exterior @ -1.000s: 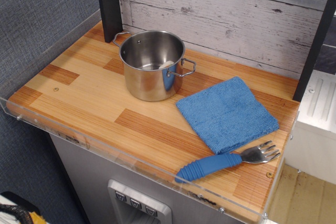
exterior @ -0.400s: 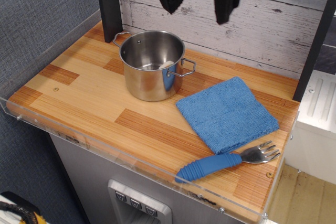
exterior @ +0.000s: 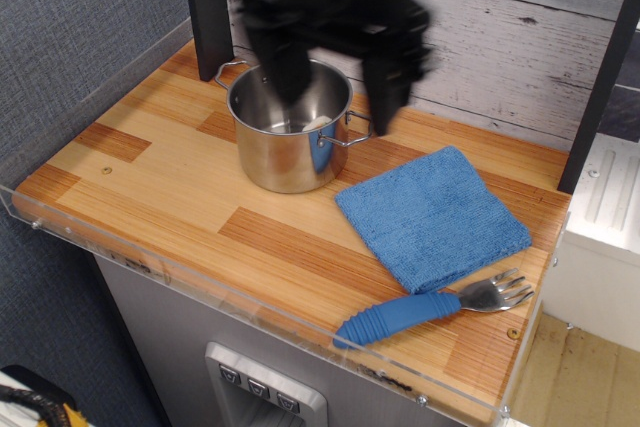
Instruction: Move the blue cloth to the front of the pot.
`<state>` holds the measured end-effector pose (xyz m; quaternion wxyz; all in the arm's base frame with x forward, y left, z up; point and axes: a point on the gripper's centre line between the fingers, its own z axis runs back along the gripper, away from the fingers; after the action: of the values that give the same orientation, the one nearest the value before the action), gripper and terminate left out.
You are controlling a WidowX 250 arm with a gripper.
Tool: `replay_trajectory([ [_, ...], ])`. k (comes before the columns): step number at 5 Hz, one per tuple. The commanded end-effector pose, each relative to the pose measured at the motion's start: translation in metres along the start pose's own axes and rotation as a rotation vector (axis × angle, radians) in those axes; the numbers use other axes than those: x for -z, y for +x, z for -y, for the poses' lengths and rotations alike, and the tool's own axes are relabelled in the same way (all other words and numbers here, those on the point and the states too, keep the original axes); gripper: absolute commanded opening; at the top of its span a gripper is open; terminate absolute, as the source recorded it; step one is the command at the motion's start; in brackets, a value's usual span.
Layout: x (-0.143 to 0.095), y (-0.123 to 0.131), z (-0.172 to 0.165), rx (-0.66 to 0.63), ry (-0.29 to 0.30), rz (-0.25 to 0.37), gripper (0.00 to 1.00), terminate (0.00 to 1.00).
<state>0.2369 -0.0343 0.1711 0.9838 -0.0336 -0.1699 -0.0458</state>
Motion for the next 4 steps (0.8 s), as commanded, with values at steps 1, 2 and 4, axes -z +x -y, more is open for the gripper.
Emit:
replay_trajectory([
  [1,0.034,0.005,-0.012,0.009,-0.014,0.071,1.00,0.00],
  [2,0.067,0.009,-0.010,0.016,0.000,0.019,1.00,0.00],
  [4,0.123,0.020,0.010,0.048,0.000,-0.056,1.00,0.00],
])
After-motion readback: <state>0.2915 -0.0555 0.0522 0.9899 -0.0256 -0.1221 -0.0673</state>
